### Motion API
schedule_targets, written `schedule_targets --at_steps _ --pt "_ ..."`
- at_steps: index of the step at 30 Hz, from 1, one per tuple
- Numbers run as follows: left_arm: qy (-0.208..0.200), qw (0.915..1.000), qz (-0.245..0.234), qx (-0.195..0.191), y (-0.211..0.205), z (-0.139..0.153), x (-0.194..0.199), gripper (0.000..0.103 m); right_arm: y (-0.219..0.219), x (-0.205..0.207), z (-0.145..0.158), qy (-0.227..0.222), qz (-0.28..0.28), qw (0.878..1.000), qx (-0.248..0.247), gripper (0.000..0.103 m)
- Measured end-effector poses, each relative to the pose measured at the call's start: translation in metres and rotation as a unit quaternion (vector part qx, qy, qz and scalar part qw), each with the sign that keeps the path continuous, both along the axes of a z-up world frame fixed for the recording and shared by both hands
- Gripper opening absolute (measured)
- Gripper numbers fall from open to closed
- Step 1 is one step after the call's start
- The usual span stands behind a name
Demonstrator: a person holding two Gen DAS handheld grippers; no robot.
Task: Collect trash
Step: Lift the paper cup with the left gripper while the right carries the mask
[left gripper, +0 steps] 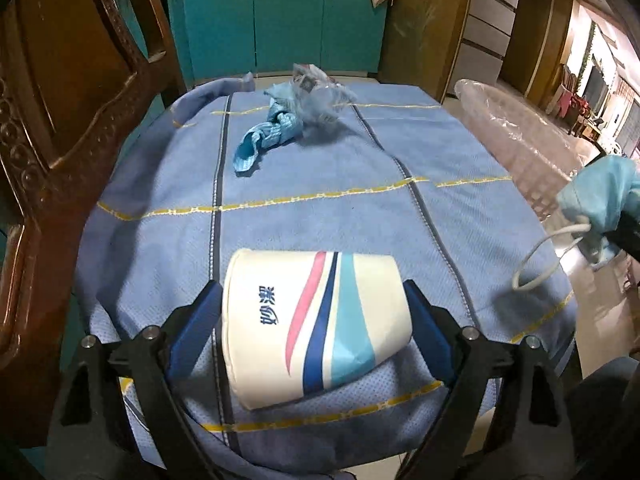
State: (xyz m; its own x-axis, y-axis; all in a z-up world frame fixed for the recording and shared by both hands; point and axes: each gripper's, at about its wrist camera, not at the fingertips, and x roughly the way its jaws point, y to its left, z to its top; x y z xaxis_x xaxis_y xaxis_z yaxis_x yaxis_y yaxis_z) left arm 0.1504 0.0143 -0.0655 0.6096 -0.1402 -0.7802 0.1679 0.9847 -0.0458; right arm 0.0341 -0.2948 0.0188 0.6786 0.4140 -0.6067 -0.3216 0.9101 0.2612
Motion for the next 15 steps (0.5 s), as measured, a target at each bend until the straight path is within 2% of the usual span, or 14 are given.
schedule_targets --at_steps 2,4,9,15 --pt "-0.019 0.9998 0.007 0.002 -0.001 0.009 -0.007 0.088 0.001 -0.001 0.000 -0.003 0.000 1.000 -0.004 0.007" --pt "-0.056 0.9984 0.011 -0.002 -0.003 0.028 -0.026 0.088 0.001 -0.002 0.001 -0.008 -0.001 1.000 -0.007 0.007" --pt "-0.144 0.9889 0.033 0.014 -0.013 0.064 -0.076 0.088 0.002 -0.007 0.004 -0.027 -0.007 0.999 -0.023 0.007" --pt "-0.161 0.9863 0.035 0.005 -0.015 0.069 -0.085 0.088 0.007 -0.008 0.003 -0.032 -0.007 0.999 -0.036 0.007"
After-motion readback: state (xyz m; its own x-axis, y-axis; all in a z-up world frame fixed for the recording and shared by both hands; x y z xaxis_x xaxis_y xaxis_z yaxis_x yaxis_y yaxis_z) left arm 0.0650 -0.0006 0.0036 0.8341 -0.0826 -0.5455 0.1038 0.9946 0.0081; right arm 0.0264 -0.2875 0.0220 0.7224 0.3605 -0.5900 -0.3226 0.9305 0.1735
